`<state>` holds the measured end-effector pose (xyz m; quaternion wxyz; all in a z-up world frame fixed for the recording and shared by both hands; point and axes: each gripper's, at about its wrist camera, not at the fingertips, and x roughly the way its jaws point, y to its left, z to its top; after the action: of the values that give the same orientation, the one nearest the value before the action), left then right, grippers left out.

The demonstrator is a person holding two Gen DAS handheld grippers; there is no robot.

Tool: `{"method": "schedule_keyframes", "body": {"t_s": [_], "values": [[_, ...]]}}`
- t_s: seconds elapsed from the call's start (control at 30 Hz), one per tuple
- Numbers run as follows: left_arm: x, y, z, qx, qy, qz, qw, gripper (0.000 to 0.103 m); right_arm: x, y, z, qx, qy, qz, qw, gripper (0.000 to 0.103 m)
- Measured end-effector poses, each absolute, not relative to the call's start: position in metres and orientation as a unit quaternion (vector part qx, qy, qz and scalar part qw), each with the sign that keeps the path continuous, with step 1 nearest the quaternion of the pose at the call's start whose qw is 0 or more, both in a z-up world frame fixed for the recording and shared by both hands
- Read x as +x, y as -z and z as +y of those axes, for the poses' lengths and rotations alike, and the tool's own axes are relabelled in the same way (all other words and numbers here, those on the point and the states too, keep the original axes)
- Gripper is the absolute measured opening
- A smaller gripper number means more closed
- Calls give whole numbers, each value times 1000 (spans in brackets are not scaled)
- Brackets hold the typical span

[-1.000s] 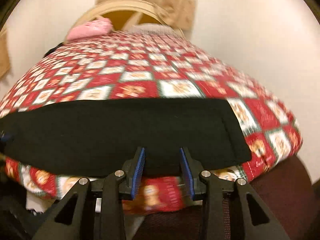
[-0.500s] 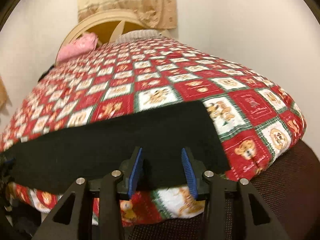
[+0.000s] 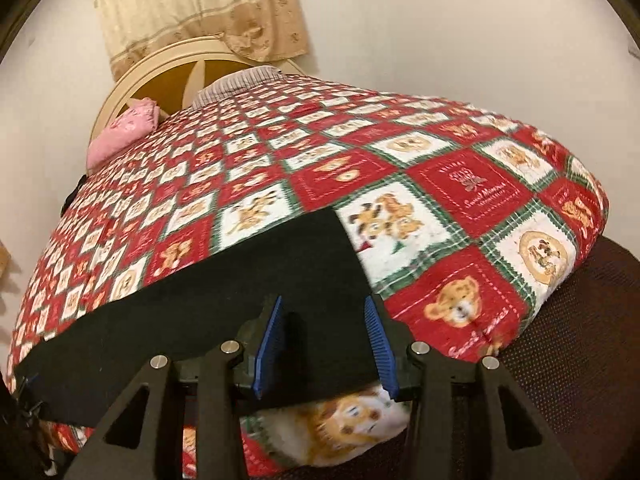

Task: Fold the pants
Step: 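Smooth the folded pants flat with the right gripper along the fold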

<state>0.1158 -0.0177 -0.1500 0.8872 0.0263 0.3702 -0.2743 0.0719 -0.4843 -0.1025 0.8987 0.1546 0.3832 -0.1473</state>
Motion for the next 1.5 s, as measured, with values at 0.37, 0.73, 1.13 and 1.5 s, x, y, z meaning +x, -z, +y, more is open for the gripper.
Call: {"method": "schedule_keyframes", "body": {"t_s": [0.37,0.73,1.13,1.5], "values": [[117,152,-20,39,267,374,887,103,74,112,-501,160,163,379,897,44],[118,153,-21,44,266,373,888,103,75,118,-502,174,139,365,904,42],[117,154,-20,43,268,371,888,103,65,120,-506,202,144,349,904,32],[118,154,-22,45,267,373,888,103,60,124,-525,274,88,338,896,23]]}}
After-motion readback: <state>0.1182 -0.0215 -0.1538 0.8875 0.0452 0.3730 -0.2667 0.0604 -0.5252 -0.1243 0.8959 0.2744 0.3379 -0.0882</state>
